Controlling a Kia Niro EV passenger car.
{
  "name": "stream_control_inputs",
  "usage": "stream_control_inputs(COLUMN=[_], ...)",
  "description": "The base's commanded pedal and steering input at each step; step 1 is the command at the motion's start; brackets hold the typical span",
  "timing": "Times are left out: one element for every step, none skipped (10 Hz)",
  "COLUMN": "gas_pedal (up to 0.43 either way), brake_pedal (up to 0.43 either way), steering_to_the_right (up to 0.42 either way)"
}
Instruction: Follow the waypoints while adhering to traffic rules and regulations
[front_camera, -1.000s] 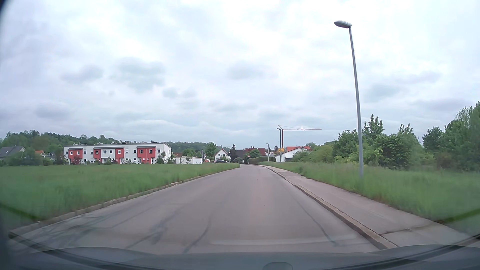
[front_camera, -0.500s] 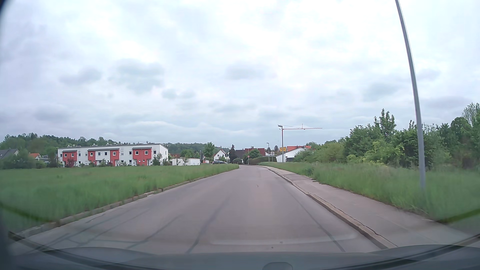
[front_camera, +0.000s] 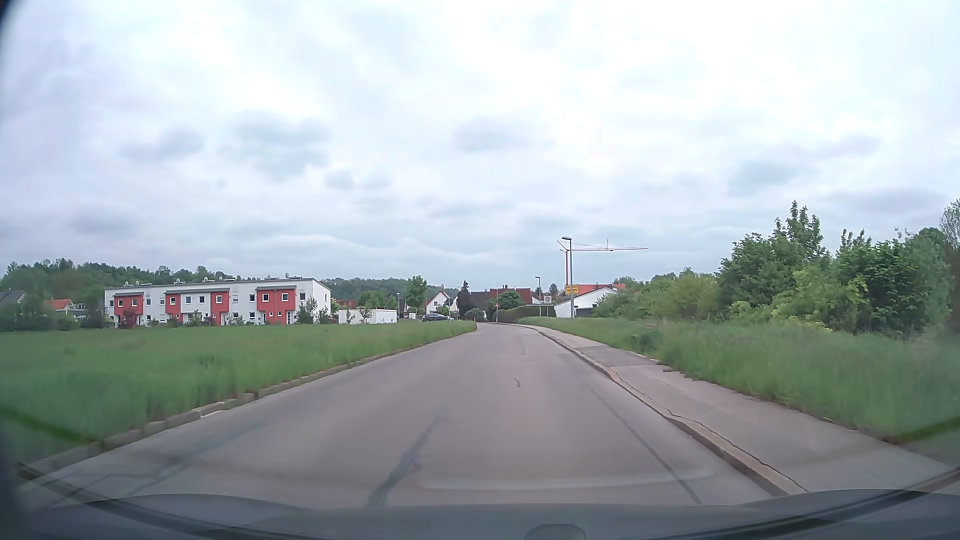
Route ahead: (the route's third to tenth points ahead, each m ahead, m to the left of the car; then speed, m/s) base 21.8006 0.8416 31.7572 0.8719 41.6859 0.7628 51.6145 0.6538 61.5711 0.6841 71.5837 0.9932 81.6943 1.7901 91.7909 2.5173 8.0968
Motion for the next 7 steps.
stream_control_inputs(gas_pedal=[0.11,0.11,0.11,0.11,0.11,0.118,0.13], brake_pedal=[0.0,0.0,0.0,0.0,0.0,0.0,0.0], steering_to_the_right=[0.0,0.001,0.002,0.004,0.006,0.006,0.005])
